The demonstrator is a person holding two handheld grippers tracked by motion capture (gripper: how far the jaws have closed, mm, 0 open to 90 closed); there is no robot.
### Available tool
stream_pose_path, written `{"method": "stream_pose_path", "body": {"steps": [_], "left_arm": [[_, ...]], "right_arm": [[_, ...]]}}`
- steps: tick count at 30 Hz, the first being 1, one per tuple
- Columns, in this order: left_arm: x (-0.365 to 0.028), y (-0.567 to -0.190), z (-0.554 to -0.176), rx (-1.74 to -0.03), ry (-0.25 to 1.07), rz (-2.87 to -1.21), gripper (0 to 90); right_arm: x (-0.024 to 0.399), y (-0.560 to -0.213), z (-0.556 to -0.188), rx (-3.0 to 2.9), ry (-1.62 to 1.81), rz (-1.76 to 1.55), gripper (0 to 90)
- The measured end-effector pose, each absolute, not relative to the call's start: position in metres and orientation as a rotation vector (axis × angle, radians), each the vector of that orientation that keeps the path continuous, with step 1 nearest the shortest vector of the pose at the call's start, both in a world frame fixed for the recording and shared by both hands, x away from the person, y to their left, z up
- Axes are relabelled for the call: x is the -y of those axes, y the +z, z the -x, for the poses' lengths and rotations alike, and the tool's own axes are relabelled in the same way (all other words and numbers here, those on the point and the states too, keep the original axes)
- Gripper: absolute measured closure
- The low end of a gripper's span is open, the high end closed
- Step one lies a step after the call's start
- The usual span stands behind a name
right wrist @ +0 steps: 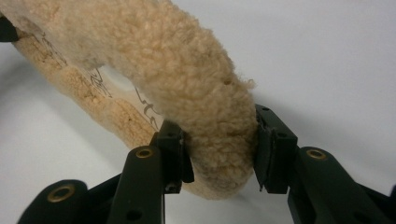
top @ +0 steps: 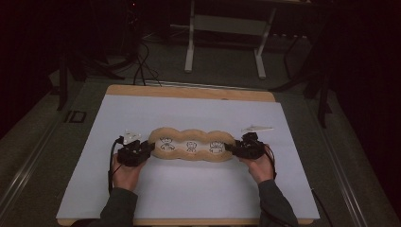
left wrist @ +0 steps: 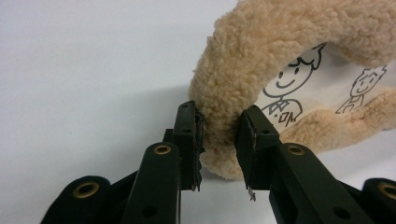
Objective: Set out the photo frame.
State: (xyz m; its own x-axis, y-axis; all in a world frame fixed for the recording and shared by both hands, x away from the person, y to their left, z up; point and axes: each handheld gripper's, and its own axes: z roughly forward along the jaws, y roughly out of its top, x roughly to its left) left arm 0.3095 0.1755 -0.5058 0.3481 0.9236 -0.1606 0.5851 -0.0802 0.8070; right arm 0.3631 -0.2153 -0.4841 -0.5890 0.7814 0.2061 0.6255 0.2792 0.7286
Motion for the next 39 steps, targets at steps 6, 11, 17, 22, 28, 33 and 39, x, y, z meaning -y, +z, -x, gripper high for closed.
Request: {"method": "stream_pose_path", "body": {"steps": [6, 11, 17, 22, 28, 33, 39], "left_arm": [[-0.1768, -0.5059, -0.3087, -1.336, 0.496, -1.77, 71.4], [-0.1761, -0.5056, -0.3073, -1.34, 0.499, -1.772, 71.3], [-0.1745, -0.506, -0.3042, -1.351, 0.51, -1.763, 71.2], [-0.1753, -0.5066, -0.3046, -1.346, 0.506, -1.76, 70.8], [-0.1759, -0.5067, -0.3049, -1.345, 0.502, -1.761, 69.8], [-0.1772, -0.5072, -0.3042, -1.351, 0.5, -1.758, 65.0], [-0.1822, -0.5083, -0.3033, -1.352, 0.477, -1.749, 57.4]], "right_arm": [[0.2153, -0.4846, -0.3631, -2.355, 1.203, -1.305, 59.2], [0.2148, -0.4849, -0.3635, -2.353, 1.201, -1.3, 58.9], [0.215, -0.4854, -0.3649, -2.349, 1.206, -1.304, 58.2], [0.2146, -0.4852, -0.3637, -2.347, 1.203, -1.302, 58.1], [0.214, -0.4849, -0.363, -2.345, 1.199, -1.301, 57.5], [0.2133, -0.4855, -0.3626, -2.347, 1.201, -1.298, 53.7], [0.2115, -0.4851, -0.3591, -2.352, 1.196, -1.287, 44.4]]}}
